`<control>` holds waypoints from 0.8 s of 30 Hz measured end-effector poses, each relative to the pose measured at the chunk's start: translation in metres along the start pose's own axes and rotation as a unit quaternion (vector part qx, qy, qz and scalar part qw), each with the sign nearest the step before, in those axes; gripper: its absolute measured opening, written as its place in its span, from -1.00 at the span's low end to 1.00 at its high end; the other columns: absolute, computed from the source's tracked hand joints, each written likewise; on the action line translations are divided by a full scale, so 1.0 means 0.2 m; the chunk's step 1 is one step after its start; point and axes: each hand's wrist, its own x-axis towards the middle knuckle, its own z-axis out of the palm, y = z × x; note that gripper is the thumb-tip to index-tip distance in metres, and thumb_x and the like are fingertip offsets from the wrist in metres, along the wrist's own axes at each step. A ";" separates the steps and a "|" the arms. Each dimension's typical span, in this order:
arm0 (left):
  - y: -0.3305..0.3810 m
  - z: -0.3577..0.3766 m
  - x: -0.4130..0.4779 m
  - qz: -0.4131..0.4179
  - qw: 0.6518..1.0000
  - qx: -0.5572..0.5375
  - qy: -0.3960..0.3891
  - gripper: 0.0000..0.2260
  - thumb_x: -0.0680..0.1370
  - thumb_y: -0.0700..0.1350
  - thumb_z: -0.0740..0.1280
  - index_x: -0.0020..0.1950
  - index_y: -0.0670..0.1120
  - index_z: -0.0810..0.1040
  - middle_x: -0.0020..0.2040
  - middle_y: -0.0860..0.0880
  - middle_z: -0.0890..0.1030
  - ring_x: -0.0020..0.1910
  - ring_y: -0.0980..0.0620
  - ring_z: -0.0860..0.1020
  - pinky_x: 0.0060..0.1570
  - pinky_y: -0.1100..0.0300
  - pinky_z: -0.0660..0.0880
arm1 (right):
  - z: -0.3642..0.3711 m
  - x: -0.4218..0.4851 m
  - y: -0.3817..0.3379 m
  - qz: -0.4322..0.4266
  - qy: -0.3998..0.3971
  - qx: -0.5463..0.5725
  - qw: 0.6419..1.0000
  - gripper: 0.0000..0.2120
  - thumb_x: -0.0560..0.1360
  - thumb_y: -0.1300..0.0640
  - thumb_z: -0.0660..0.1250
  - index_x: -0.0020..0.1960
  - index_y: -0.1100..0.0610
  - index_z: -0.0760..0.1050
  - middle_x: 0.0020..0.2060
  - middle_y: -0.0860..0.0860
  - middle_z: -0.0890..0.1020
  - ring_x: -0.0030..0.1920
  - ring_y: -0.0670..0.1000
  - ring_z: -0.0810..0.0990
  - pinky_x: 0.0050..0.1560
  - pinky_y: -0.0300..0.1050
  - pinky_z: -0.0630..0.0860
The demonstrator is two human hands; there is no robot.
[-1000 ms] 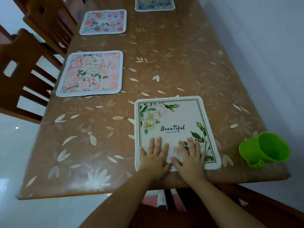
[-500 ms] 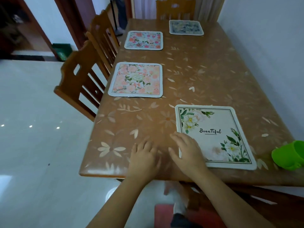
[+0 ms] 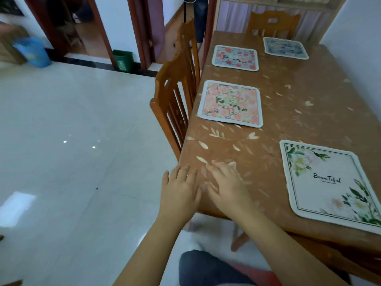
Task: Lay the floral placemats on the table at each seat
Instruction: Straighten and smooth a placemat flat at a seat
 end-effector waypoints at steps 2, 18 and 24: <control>-0.10 -0.03 0.04 -0.023 1.000 -0.001 0.007 -0.67 0.43 -0.14 0.36 0.17 -0.20 0.52 0.18 -0.21 0.56 0.19 -0.22 0.46 0.13 -0.20 0.38 | 0.05 0.08 -0.09 -0.014 -0.012 -0.011 1.000 -0.59 0.52 0.00 0.17 0.36 0.01 0.27 0.39 -0.01 0.33 0.40 0.02 0.23 0.40 0.08 0.21; -0.96 -0.23 0.83 0.062 0.997 0.045 0.005 -0.65 0.36 -0.16 0.45 0.11 -0.21 0.54 0.13 -0.23 0.59 0.14 -0.25 0.51 0.11 -0.23 0.39 | 0.21 1.08 -0.53 0.103 0.056 0.000 0.993 -0.57 0.53 -0.02 0.17 0.38 -0.01 0.24 0.41 -0.01 0.31 0.42 0.04 0.20 0.44 0.16 0.14; -1.10 -0.20 1.05 0.070 0.997 0.012 -0.038 -0.65 0.44 -0.13 0.38 0.20 -0.17 0.49 0.21 -0.20 0.54 0.22 -0.21 0.45 0.21 -0.19 0.32 | 0.19 1.25 -0.54 0.154 0.077 -0.003 0.985 -0.58 0.52 0.01 0.19 0.37 0.03 0.27 0.40 0.01 0.34 0.40 0.04 0.24 0.40 0.18 0.22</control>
